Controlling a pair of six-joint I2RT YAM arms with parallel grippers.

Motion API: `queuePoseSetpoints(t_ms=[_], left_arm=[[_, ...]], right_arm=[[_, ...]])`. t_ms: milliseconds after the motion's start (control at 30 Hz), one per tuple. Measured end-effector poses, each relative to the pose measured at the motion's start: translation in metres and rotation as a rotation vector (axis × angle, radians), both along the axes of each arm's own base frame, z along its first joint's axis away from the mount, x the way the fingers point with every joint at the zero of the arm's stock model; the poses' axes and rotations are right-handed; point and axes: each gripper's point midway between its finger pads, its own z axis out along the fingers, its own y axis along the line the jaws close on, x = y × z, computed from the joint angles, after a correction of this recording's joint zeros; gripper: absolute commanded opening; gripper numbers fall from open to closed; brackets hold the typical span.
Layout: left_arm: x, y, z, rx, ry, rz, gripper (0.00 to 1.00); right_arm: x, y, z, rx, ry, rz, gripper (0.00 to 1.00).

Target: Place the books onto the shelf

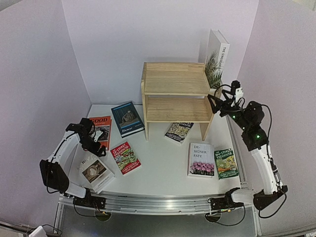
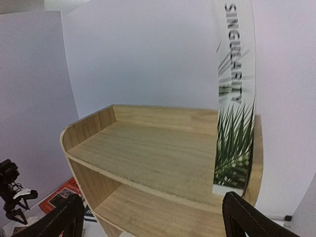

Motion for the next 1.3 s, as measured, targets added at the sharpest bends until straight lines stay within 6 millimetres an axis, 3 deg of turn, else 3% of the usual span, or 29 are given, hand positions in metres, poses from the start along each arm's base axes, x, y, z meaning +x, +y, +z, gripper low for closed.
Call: queuePoseSetpoints(t_ms=[267, 400, 667, 867, 1100, 1300], left_arm=[[0.054, -0.010, -0.010, 0.005, 0.031, -0.022, 1.00], [0.096, -0.026, -0.012, 0.043, -0.059, -0.092, 1.00], [0.158, -0.101, -0.045, 0.209, -0.328, -0.466, 1.00], [0.212, -0.120, -0.075, 0.255, -0.456, -0.565, 1.00], [0.239, -0.135, -0.098, 0.280, -0.530, -0.649, 0.98], [0.249, -0.137, -0.112, 0.328, -0.554, -0.694, 0.58]], right_arm=[[0.006, 0.014, -0.127, 0.014, 0.366, 0.054, 0.95], [0.002, 0.013, -0.164, 0.016, 0.471, 0.040, 0.95], [0.002, 0.011, -0.169, 0.043, 0.495, 0.019, 0.94], [0.003, 0.011, -0.178, 0.057, 0.525, 0.010, 0.94], [0.008, 0.010, -0.187, 0.064, 0.547, -0.013, 0.94], [0.011, 0.010, -0.191, 0.077, 0.567, -0.019, 0.94]])
